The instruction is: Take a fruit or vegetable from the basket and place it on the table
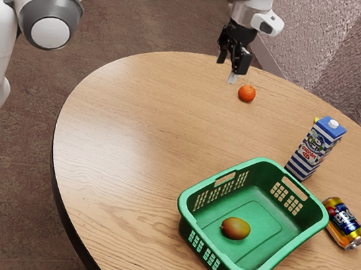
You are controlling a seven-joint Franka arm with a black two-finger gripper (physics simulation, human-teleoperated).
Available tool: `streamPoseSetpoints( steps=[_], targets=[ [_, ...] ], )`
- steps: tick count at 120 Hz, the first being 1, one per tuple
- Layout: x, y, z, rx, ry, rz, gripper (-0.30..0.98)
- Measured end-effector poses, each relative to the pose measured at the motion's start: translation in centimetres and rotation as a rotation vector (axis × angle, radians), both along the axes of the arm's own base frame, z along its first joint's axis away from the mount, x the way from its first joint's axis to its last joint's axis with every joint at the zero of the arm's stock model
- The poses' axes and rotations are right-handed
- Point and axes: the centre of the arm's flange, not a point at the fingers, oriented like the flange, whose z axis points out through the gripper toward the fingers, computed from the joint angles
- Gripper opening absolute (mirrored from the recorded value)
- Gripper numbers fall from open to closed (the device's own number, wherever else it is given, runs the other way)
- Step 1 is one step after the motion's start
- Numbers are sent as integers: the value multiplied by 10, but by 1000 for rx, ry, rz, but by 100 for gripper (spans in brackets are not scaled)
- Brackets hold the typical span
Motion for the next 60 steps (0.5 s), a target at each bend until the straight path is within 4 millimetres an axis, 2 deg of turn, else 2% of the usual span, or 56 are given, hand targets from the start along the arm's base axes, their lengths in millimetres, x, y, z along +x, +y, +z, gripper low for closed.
streamPoseSetpoints(
  steps=[20,39,48,60],
  targets=[
    [4,-2,-6,3,11,-63,69],
    [19,-26,-10,4,-1,-269,69],
    [19,-62,-7,-19,-8,-411,69],
    [13,-123,-16,-37,13,-614,68]
  ],
)
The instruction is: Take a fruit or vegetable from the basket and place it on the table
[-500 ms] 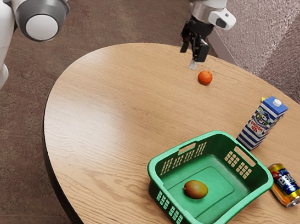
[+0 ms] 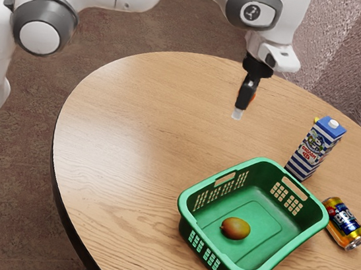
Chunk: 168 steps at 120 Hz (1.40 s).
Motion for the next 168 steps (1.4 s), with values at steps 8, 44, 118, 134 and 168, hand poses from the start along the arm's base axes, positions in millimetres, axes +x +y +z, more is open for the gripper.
streamPoseSetpoints(
  steps=[8,44,118,134,168],
  targets=[
    [-23,-35,-2,-1,7,-135,68],
    [-35,-131,-54,74,12,-507,69],
    [27,-201,-168,24,113,-726,68],
    [31,-201,-179,9,110,-716,69],
    [38,-203,-200,3,85,-692,69]
  ],
)
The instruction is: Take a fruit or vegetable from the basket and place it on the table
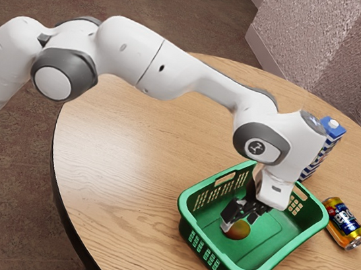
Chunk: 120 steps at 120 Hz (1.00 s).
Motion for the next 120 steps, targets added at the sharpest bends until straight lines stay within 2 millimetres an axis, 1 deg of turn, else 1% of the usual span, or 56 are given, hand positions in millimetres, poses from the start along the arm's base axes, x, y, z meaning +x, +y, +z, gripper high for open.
streamPoseSetpoints(
  steps=[20,42,70,72,82,85,98,103,107,116,120],
  targets=[
    [3,-1,-6,-3,-13,11,69],
    [4,-1,-18,-1,-12,20,69],
    [6,-1,-23,0,-18,28,69],
    [6,-1,-23,0,-18,28,68],
    [5,1,-28,5,-12,32,51],
    [5,1,-28,5,-12,33,48],
    [6,1,-26,3,-24,32,39],
    [6,1,-20,0,-34,31,37],
    [5,1,-7,-6,-48,29,36],
    [3,0,42,-28,-103,23,35],
    [0,1,71,-38,-134,20,34]
  ],
)
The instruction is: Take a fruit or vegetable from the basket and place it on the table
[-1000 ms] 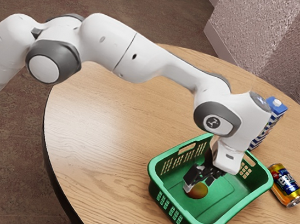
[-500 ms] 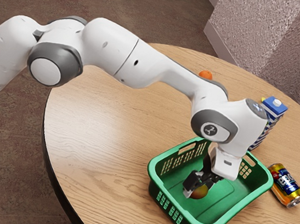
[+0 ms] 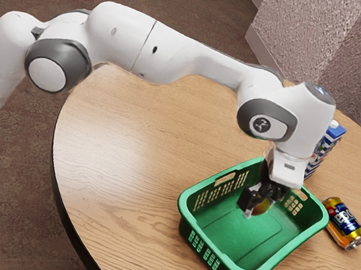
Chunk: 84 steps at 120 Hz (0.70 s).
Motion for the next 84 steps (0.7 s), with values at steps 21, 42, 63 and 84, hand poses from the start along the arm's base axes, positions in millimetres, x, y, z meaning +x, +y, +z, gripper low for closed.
streamPoseSetpoints(
  steps=[21,42,63,84],
  targets=[
    [-33,36,111,-17,-72,27,34],
    [-40,202,142,29,-27,261,35],
    [-54,251,132,38,26,308,38],
    [-56,257,127,40,47,292,60]
  ],
)
